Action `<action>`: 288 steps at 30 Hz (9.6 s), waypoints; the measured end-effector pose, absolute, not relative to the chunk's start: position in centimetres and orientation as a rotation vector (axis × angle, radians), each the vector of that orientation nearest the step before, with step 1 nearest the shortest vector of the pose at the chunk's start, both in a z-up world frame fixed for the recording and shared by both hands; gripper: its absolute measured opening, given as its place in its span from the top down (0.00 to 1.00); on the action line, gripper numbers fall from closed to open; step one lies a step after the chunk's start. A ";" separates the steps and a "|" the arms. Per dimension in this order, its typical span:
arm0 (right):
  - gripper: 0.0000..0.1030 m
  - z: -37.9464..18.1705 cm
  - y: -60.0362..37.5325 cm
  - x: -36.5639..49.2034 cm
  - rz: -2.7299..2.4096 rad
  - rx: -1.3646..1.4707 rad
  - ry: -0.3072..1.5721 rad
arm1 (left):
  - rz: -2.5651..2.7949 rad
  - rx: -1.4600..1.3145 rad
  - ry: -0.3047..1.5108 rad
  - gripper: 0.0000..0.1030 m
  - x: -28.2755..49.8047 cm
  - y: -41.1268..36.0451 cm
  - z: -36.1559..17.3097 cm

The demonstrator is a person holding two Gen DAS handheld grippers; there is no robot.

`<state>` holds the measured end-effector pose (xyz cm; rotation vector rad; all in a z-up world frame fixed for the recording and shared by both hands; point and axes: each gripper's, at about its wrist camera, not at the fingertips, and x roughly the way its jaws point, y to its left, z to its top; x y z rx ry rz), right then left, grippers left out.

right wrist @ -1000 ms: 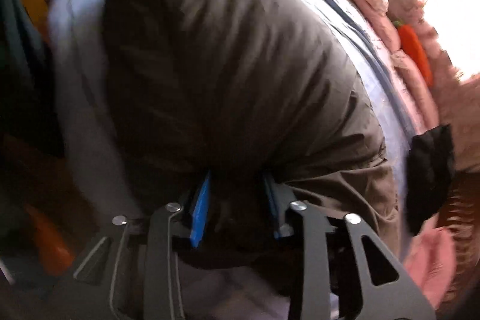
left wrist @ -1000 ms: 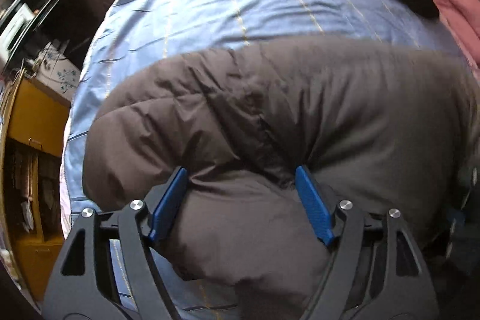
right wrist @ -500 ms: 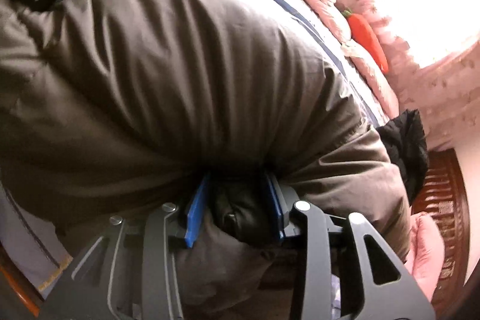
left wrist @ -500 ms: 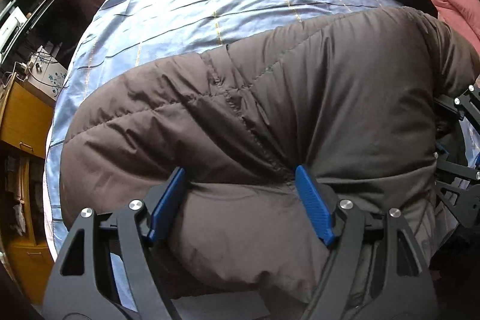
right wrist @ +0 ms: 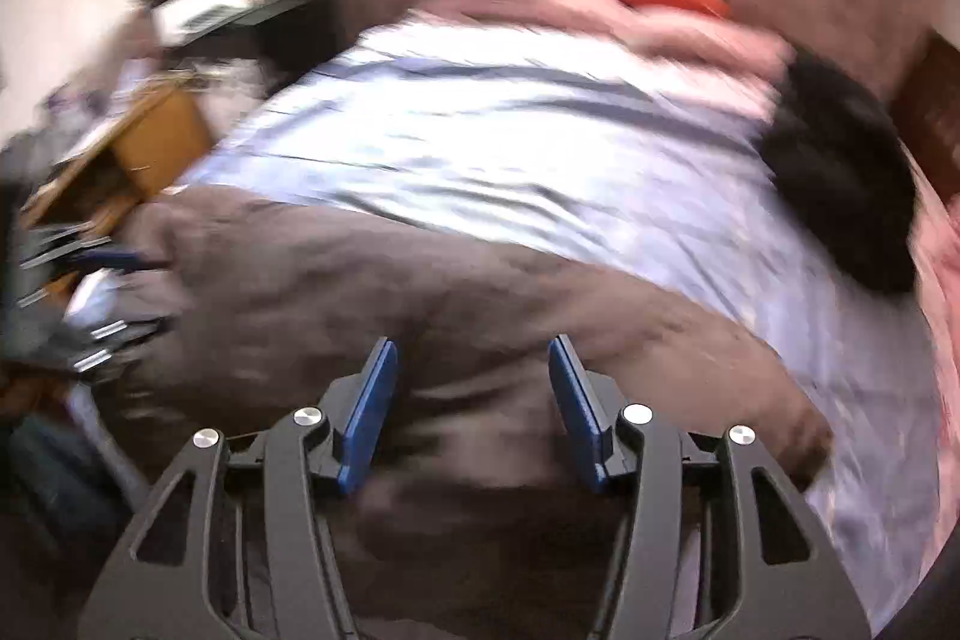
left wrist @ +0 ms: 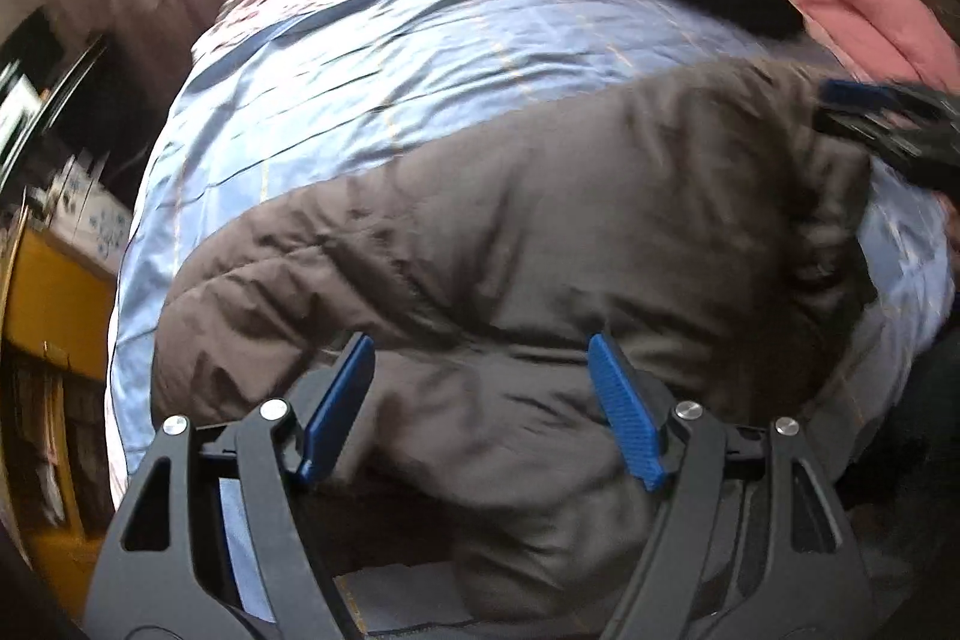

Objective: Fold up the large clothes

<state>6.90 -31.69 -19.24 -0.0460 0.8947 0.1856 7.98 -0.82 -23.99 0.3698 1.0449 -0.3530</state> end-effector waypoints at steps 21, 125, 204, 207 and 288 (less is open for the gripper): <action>0.61 -26.2 -31.6 7.6 0.009 -0.056 1.201 | -0.333 0.506 1.159 0.23 7.6 -3.0 -30.4; 0.06 -16.9 -26.4 2.5 0.190 0.053 0.846 | -0.209 0.144 0.945 0.04 5.1 1.4 -19.6; 0.01 -1.0 -19.8 -2.7 0.066 0.030 0.793 | -0.150 0.080 0.620 0.02 -3.1 -1.8 1.6; 0.01 -1.1 -19.8 -2.7 0.065 0.028 0.793 | -0.150 0.084 0.622 0.02 -3.1 -1.9 1.5; 0.01 -1.6 -20.4 -2.6 0.078 0.022 0.800 | -0.141 0.105 0.693 0.02 -2.4 -2.7 0.2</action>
